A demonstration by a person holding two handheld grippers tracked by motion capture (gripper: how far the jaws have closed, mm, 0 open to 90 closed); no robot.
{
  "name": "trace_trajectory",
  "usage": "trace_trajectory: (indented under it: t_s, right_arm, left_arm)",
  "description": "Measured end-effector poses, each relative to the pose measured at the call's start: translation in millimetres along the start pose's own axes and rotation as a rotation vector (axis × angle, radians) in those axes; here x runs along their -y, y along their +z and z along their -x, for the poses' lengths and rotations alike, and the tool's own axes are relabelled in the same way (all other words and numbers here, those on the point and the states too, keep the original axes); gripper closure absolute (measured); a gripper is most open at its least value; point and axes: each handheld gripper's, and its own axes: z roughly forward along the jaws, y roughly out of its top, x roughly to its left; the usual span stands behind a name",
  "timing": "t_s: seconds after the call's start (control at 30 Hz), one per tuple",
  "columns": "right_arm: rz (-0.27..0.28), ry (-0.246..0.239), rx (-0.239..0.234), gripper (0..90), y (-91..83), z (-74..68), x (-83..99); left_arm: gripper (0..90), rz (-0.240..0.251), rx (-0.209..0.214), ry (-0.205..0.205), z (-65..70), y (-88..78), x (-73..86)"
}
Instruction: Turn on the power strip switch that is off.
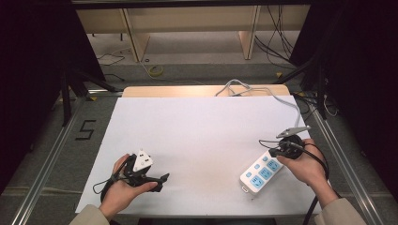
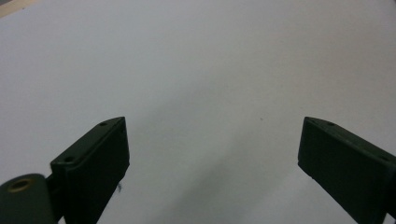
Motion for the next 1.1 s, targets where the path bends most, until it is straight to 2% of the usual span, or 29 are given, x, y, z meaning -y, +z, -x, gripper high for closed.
trace_trajectory:
  t_s: [1.1]
  right_arm:
    - [-0.059, -0.028, -0.006, 90.0, 14.5, -4.9, -7.7]
  left_arm:
    - [8.8, -0.005, 0.002, 0.007, 0.0, 0.2, -0.3]
